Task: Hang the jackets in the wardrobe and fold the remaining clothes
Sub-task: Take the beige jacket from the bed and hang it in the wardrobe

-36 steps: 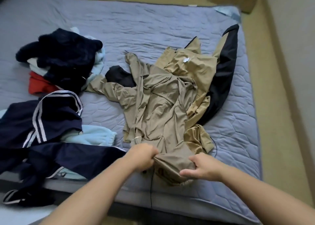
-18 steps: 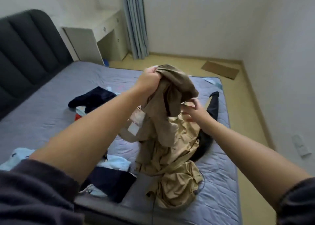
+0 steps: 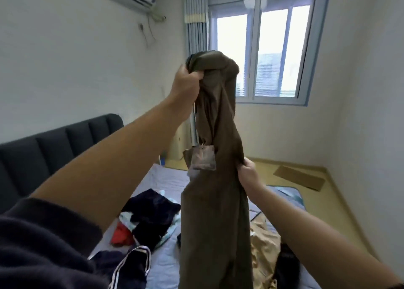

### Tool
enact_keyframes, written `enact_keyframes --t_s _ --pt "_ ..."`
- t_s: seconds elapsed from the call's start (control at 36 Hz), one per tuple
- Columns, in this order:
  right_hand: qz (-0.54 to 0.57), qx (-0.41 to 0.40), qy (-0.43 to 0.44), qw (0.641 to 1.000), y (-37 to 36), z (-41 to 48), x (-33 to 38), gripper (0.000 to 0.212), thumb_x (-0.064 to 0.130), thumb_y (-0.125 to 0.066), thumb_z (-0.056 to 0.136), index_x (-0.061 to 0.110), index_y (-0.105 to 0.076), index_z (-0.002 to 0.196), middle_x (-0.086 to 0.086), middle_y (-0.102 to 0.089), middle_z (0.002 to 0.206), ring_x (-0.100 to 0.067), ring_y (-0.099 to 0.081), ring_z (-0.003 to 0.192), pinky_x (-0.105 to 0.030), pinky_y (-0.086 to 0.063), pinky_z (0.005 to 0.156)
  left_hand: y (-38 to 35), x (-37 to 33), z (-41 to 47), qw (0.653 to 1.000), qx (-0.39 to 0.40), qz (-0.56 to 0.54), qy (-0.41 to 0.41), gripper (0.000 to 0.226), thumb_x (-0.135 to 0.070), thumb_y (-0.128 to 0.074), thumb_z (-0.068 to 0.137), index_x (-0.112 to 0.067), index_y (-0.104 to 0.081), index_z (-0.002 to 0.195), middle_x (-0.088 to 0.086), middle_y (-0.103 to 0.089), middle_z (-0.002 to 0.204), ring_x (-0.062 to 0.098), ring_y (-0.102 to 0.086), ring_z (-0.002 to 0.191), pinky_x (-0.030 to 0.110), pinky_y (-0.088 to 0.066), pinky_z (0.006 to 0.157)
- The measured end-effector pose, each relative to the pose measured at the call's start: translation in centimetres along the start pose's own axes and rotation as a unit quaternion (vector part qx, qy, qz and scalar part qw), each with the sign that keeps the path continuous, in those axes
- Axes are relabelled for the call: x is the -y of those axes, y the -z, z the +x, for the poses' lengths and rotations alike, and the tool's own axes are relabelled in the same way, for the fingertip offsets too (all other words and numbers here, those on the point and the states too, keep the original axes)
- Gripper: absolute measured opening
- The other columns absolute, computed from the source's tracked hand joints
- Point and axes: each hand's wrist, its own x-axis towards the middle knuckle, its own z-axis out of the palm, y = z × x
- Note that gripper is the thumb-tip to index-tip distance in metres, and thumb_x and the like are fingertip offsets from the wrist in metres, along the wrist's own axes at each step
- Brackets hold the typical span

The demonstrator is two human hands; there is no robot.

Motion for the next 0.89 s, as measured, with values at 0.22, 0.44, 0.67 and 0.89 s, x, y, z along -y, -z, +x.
enact_keyframes --t_s 0.22,0.44,0.67,0.89 --pt "-0.083 -0.03 0.272 0.958 0.9 -3.4 8.5 0.034 0.05 -0.063 0.079 0.032 -0.045 0.102 0.005 -0.058 0.076 -0.003 -0.055 0.064 -0.019 -0.045 0.057 -2.0 -4.2 -0.8 0.995 0.013 0.074 -0.059 0.027 0.004 -0.039 0.092 0.0 -0.05 0.117 0.014 -0.059 0.098 0.03 -0.059 0.095 0.039 -0.052 0.088" --pt "-0.162 -0.02 0.128 0.978 1.7 -4.0 11.7 0.007 0.018 -0.059 0.085 0.014 -0.062 0.08 0.004 -0.058 0.062 -0.012 -0.054 0.057 -0.013 -0.039 0.046 -6.0 -7.9 -0.9 0.926 0.034 0.304 -0.22 0.036 -0.005 -0.041 0.095 -0.005 -0.042 0.131 0.014 -0.06 0.117 0.029 -0.058 0.11 0.039 -0.046 0.097" --pt "-0.031 0.125 -0.04 0.991 11.2 -4.9 16.5 0.025 -0.006 -0.035 0.086 0.006 -0.044 0.066 -0.003 -0.048 0.044 -0.014 -0.049 0.038 -0.02 -0.04 0.04 -0.7 -7.1 -0.7 0.716 0.005 0.585 -0.381 0.026 -0.013 -0.044 0.094 0.001 -0.044 0.116 0.022 -0.062 0.076 0.04 -0.062 0.065 0.033 -0.037 0.056" --pt "-0.27 0.252 0.05 0.928 15.0 -6.2 19.1 0.035 0.043 -0.069 0.081 0.018 -0.068 0.106 0.002 -0.074 0.098 -0.014 -0.071 0.091 -0.022 -0.055 0.078 -1.1 -7.0 -1.3 0.726 0.05 0.572 -0.378 0.022 -0.022 -0.047 0.094 -0.004 -0.045 0.107 0.01 -0.059 0.069 0.03 -0.059 0.058 0.036 -0.048 0.061"
